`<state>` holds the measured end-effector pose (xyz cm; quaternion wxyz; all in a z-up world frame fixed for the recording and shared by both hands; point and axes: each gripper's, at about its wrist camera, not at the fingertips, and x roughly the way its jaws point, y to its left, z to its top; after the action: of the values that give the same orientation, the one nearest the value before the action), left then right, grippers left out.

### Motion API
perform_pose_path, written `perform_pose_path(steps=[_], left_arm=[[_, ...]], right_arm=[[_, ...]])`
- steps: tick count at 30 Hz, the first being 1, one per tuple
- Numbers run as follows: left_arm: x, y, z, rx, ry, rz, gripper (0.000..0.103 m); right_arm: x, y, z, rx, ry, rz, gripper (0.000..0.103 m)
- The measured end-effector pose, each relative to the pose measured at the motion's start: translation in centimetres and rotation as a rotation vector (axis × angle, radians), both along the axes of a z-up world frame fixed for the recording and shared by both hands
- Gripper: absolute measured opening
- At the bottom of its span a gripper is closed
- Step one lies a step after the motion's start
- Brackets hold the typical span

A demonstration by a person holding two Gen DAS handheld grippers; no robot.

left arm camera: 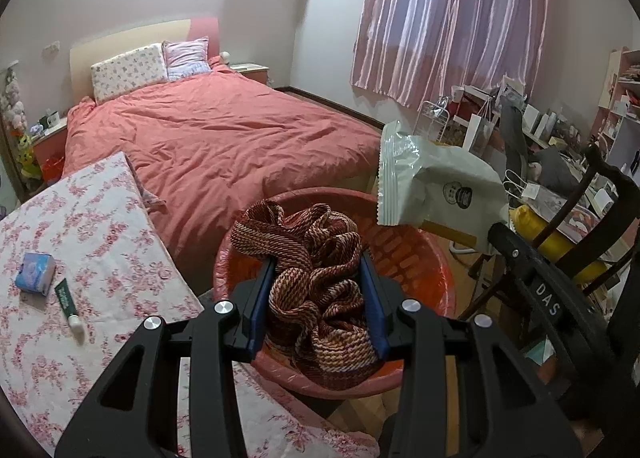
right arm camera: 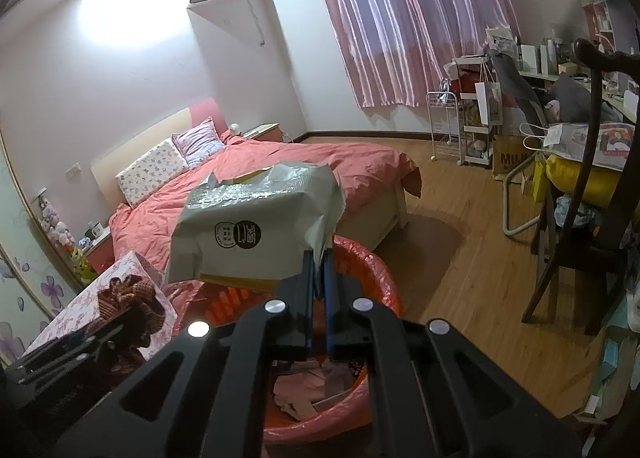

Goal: Collect trash
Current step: 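Carry the brown plaid cloth and white wipes packet into the orange basket and release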

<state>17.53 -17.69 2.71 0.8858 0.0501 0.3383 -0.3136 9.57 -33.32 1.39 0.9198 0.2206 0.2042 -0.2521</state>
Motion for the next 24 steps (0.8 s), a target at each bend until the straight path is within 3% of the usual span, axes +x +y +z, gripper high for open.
perform_pose_path(steps=[7,12,15,19,24], left_arm=[[0.6,-0.8,-1.2,0.014,0.020,-0.007,0.044],[1.2,-0.9,-2.4,0.035,0.051,0.014,0.051],[1.5,-0.5,-2.9,0.032,0.079,0.026,0.057],[1.6,-0.1,-3.1,0.034,0.090,0.048,0.062],[1.7,0.6,-3.1,0.072,0.061,0.083,0.065]], right_arm=[[0.6,-1.1,-0.8,0.050,-0.008,0.026,0.007],[1.4,-2.0,-1.8,0.100,0.001,0.052,0.017],[1.4,-2.4,-2.3,0.114,0.007,0.055,0.028],[1.3,-2.0,-2.3,0.084,0.019,0.050,0.038],[1.4,-0.1,-1.6,-0.029,0.038,0.059,0.053]])
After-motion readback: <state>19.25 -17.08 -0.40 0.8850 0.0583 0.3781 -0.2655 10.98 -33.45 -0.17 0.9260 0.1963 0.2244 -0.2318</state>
